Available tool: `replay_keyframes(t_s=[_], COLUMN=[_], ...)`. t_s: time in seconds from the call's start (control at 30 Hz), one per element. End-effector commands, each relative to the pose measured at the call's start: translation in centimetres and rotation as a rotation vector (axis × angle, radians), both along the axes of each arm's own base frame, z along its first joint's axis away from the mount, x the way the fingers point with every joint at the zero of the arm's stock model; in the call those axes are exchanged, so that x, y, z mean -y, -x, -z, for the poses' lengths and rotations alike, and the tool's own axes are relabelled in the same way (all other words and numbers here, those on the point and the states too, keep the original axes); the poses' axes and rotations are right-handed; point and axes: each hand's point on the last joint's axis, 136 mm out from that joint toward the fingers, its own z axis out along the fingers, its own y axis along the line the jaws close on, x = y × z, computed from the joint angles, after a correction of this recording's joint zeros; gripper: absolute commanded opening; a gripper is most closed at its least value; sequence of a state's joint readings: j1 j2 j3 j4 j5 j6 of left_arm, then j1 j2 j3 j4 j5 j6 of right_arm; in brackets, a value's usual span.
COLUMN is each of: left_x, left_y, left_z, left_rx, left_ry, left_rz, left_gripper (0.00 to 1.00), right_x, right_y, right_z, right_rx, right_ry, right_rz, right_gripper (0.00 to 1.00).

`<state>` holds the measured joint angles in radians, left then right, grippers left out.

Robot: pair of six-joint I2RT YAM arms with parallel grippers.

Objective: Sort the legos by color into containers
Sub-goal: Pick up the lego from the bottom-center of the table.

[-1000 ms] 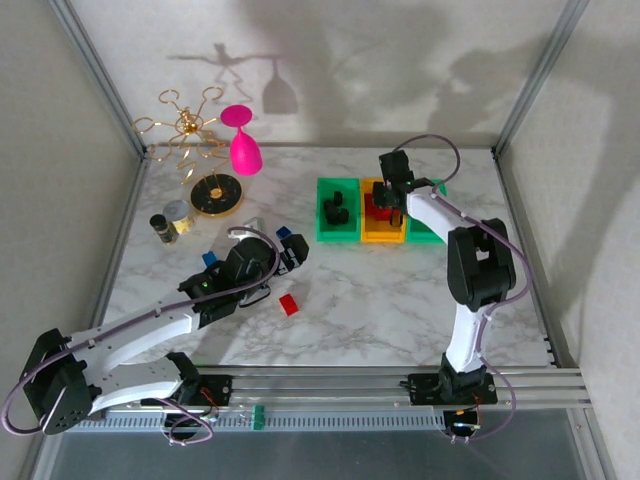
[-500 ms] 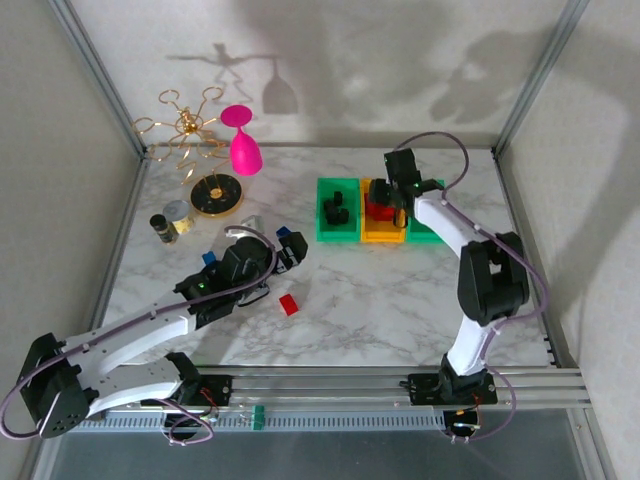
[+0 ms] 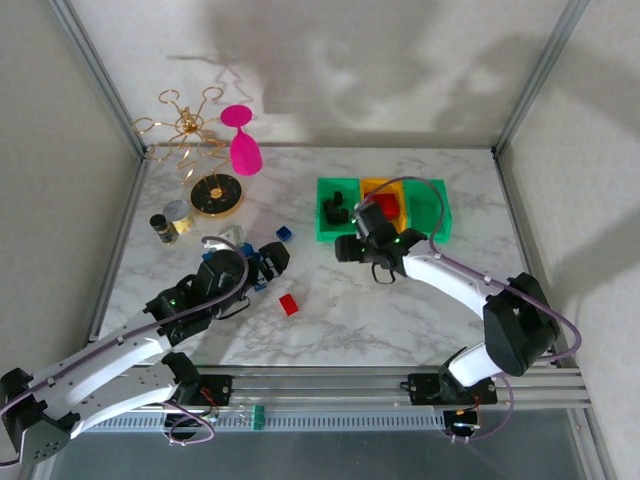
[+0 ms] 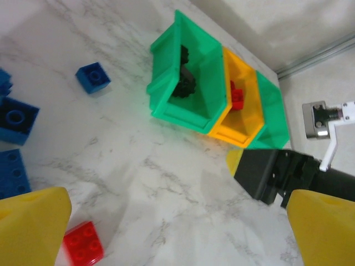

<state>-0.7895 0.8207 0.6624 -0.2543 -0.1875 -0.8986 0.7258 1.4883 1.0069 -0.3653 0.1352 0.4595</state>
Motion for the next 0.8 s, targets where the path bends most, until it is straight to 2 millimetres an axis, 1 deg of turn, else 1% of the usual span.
replay_keyframes(t_s=[0.0, 0.03, 0.23, 0.3, 0.37, 0.43, 0.57, 0.63, 0.77], left_x=[-2.0, -2.4, -5.1, -5.8, -6.5, -7.1, -7.7, -8.2, -8.5], left_y=[1.1, 1.3, 2.8, 3.2, 3.7, 4.0, 4.5, 4.8, 4.9], left_z=[1.9, 2.1, 3.1, 3.3, 3.5, 3.7, 3.7, 4.1, 4.3], left_rx=[-0.054, -0.063, -0.088, -0.094, -0.102, -0.11, -0.115, -0.122, -0.122], left_ry=[-0.053, -0.058, -0.044, -0.033, -0.029, -0.025, -0.011, -0.007, 0.008], left_rz=[-0.048, -0.06, -0.138, -0.159, -0.177, -0.196, -0.215, -0.23, -0.244], left_gripper=[1.0, 1.0, 1.0, 1.0, 1.0, 1.0, 1.0, 1.0, 1.0], right_x=[-2.2, -3.3, -8.8, -10.1, -10.9, -12.7, -14.6, -15.1, -15.9], right_y=[2.5, 3.6, 8.0, 8.8, 9.0, 10.0, 10.9, 11.1, 10.9], right_z=[0.5, 1.0, 3.0, 3.7, 4.5, 4.9, 5.6, 6.6, 7.4], right_rx=[-0.026, -0.042, -0.096, -0.109, -0.124, -0.137, -0.134, -0.147, -0.126], right_ry=[-0.023, -0.027, -0.045, -0.038, -0.023, -0.029, -0.009, 0.017, 0.07], right_rz=[-0.015, -0.048, -0.201, -0.227, -0.23, -0.29, -0.323, -0.326, -0.334], right_gripper=[0.71, 0.72, 0.77, 0.78, 0.79, 0.78, 0.79, 0.78, 0.72])
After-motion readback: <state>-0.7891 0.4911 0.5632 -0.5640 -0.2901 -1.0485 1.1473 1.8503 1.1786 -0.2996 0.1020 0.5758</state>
